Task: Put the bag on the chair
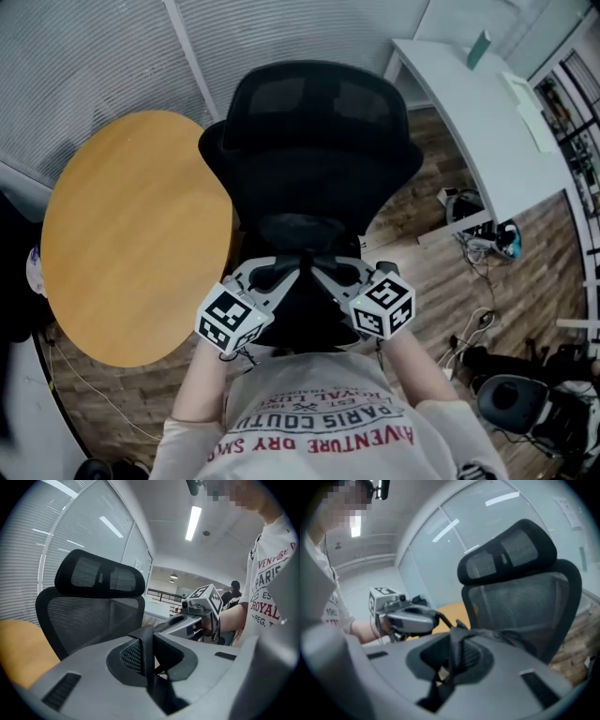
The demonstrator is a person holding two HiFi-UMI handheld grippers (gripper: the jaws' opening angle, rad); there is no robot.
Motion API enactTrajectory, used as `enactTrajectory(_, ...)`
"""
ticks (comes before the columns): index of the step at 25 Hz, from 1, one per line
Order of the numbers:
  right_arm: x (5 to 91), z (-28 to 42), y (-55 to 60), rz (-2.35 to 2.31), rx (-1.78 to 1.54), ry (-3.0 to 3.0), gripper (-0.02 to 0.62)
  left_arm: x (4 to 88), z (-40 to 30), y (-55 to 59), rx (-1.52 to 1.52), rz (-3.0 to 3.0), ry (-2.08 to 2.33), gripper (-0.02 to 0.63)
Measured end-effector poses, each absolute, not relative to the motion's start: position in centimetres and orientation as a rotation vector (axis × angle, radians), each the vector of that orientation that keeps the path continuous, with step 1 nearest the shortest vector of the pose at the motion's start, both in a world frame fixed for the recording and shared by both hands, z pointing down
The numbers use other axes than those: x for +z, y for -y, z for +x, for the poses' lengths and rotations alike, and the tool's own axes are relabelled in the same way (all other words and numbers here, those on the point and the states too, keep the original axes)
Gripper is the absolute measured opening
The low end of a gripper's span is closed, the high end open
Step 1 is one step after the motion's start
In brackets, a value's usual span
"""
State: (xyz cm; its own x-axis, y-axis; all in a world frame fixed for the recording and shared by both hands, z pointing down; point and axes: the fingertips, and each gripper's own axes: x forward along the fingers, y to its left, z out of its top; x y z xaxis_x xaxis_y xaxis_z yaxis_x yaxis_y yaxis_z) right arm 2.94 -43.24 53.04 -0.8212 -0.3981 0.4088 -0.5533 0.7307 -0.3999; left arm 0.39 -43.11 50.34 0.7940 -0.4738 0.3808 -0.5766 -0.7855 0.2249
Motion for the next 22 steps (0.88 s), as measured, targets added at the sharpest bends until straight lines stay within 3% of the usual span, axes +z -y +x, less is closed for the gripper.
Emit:
enactTrajectory(15, 58.2, 4.5, 45.8, 0.74, 0.808, 2.568, 0.052, 55.6, -0.3, 48.4, 0.296, 2.457, 0.864, 0.066)
enactTrajectory(22, 65.0, 6.4, 46.1, 0.785, 0.858, 2.384, 0.053, 61.2, 1.5, 47.8, 0.376, 2.385, 0.779, 0.064)
